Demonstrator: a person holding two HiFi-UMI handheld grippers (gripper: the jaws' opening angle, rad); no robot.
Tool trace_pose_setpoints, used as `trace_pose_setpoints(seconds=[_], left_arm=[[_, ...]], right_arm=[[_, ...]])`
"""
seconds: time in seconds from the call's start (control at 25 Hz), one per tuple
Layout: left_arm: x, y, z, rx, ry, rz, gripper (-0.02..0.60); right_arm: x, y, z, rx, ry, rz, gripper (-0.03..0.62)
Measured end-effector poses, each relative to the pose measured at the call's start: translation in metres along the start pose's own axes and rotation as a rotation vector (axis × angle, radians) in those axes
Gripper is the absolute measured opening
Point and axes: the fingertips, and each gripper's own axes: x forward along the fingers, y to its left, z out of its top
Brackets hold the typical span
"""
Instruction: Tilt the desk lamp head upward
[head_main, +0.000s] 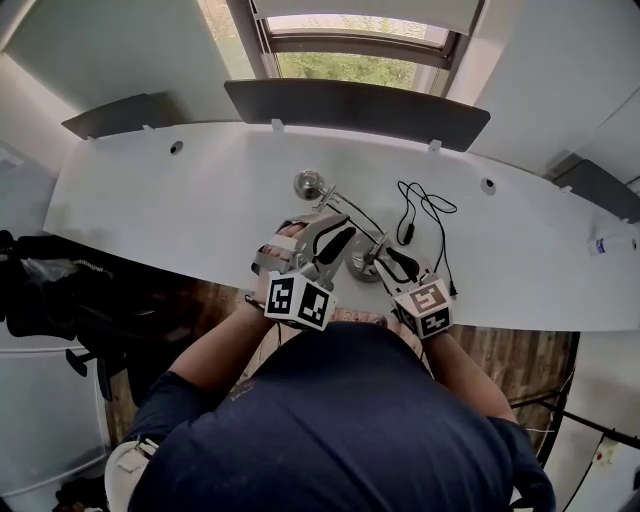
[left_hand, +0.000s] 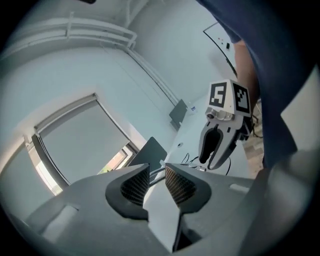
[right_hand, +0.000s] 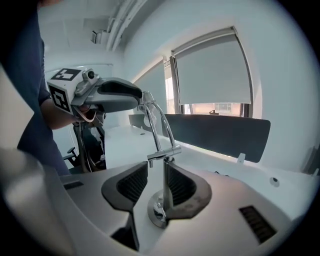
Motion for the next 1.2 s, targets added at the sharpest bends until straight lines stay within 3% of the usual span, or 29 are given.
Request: trace_pose_setpoints(seconds=[0.16, 0.4, 0.6, 0.88, 1.2], left_arm=[[-0.003, -0.004, 0.005, -0.192, -0.057, -0.023, 0.077], [-0.014, -0.011, 0.011, -0.364, -0.124, -0.039, 0.031], [-0.018, -0.009, 0.02, -0.636, -0.197, -0.089, 0.008], [-0.023, -0.015, 0.024, -0.766, -0.28, -0.107, 0.008], [-0.019, -0.021, 0.022, -0.788, -0.287, -0.119, 0.008]], right_arm=[[-0.014, 0.005, 0.027, 0.016, -0.071, 0.02, 0.106], [-0.028, 0.024, 0.075, 0.005, -0.187, 0.068, 0.074], [-0.04, 0.036, 0.108, -0.011, -0.274, 0.084, 0.034], [-0.049, 0.043, 0.12, -0.013, -0.355, 0.09, 0.012], [-0.044, 0.044, 0.108, -0.007, -0.326, 0.11, 0.011]])
